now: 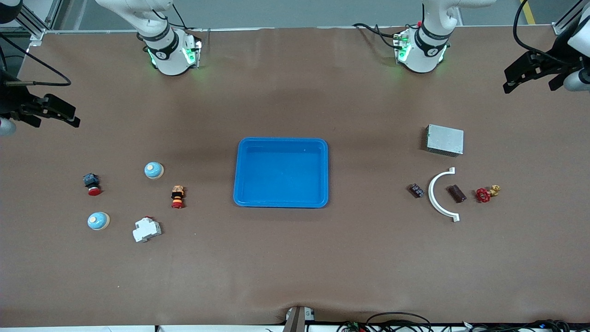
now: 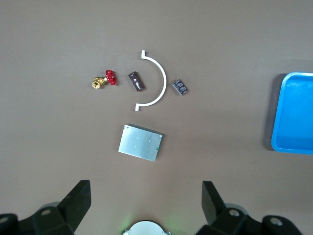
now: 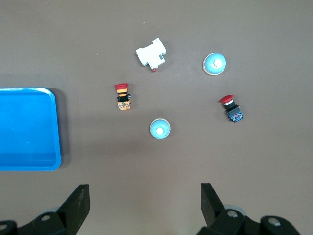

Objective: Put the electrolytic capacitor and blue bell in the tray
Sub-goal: 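Reach the left gripper down to the dark capacitor beside the white strip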

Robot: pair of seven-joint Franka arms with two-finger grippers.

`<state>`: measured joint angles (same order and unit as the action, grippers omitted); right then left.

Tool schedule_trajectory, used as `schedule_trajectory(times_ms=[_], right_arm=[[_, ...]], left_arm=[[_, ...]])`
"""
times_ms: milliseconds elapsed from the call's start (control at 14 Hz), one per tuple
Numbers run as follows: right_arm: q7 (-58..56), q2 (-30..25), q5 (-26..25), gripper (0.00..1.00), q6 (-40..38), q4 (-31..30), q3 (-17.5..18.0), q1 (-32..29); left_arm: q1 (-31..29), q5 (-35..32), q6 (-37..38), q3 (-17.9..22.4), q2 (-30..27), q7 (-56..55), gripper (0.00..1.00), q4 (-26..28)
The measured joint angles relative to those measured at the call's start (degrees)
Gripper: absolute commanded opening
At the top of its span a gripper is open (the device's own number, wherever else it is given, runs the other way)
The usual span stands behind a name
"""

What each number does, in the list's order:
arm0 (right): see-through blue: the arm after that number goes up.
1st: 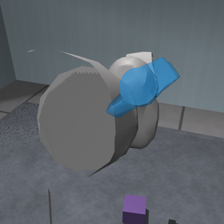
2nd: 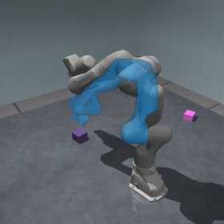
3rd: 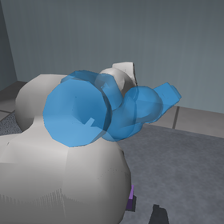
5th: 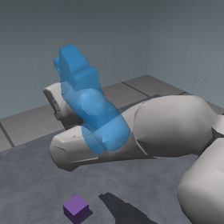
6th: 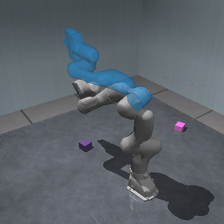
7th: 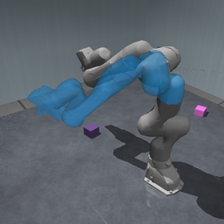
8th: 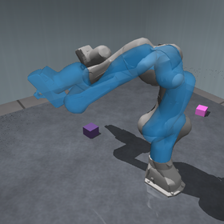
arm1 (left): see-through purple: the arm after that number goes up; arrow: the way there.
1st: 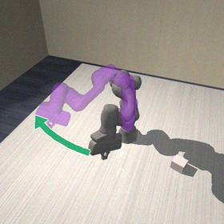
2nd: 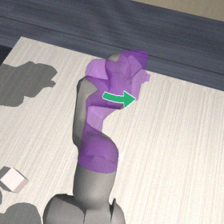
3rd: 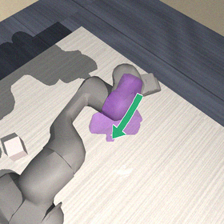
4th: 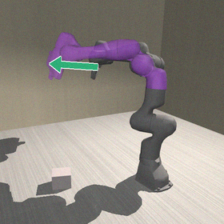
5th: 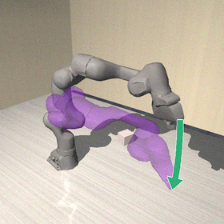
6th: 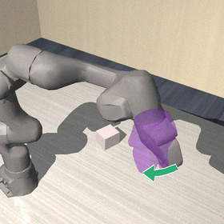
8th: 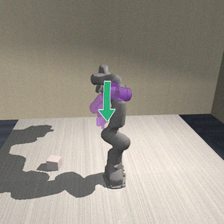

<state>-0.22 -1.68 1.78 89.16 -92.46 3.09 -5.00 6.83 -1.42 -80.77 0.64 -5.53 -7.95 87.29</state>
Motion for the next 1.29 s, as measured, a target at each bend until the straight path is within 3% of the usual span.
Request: schedule_trajectory(times_ms=[502, 788, 1290], right_arm=[[0.0, 0.0, 0.0, 1.0, 0.0, 0.0, 0.0, 0.0], [0.0, 0.0, 0.0, 1.0, 0.0, 0.0, -0.1, 0.0], [0.0, 0.0, 0.0, 1.0, 0.0, 0.0, -0.1, 0.0]], left_arm=[[-0.7, -1.2, 0.1, 0.6, 0.7, 0.0, 1.0, 0.0], [-1.1, -1.4, -0.8, 0.9, 5.6, -0.1, 1.0, 2.0], [-3.9, -1.5, -26.2, 1.0, 8.5, -6.1, 0.99, 21.4]])
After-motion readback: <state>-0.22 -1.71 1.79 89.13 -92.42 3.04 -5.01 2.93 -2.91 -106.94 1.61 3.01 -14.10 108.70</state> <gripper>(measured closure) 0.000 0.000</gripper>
